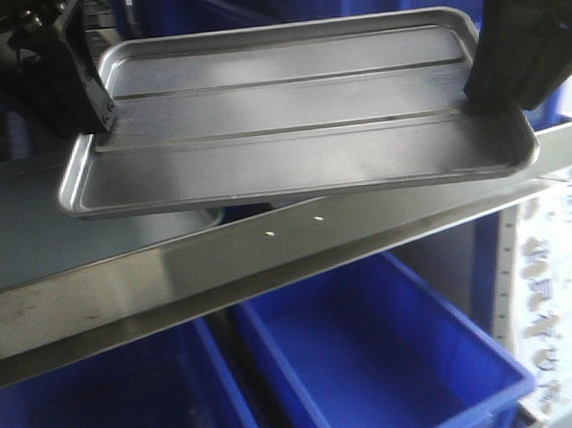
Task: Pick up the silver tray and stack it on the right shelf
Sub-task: 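Hold the tray level with both grippers while the base drives to another shelf, then lower the held tray with both grippers onto the larger grey tray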
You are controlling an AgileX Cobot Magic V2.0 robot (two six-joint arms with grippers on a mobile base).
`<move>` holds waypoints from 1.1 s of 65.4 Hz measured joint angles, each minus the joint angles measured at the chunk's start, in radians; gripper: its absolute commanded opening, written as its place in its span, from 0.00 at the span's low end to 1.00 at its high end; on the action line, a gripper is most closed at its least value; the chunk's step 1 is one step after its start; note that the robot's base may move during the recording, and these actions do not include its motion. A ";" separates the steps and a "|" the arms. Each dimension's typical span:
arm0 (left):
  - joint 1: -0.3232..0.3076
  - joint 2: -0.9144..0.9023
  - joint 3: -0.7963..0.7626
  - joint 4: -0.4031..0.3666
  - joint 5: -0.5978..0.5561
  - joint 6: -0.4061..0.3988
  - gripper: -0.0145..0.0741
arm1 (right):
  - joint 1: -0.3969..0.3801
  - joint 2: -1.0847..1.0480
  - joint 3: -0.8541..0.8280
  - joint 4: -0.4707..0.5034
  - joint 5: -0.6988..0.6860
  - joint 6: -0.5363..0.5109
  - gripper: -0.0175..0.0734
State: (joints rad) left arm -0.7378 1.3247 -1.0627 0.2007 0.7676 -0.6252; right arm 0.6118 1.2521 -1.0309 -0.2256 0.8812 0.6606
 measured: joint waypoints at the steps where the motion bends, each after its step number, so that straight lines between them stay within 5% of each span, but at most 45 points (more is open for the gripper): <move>1: 0.000 0.000 0.000 0.000 0.000 0.000 0.05 | 0.000 0.000 0.000 0.000 0.000 0.000 0.25; 72: 0.000 0.000 0.000 0.002 0.003 0.000 0.05 | 0.000 0.002 0.000 0.000 -0.004 0.000 0.25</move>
State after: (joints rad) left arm -0.7378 1.3247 -1.0627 0.2024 0.7706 -0.6252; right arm 0.6118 1.2540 -1.0309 -0.2256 0.8775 0.6606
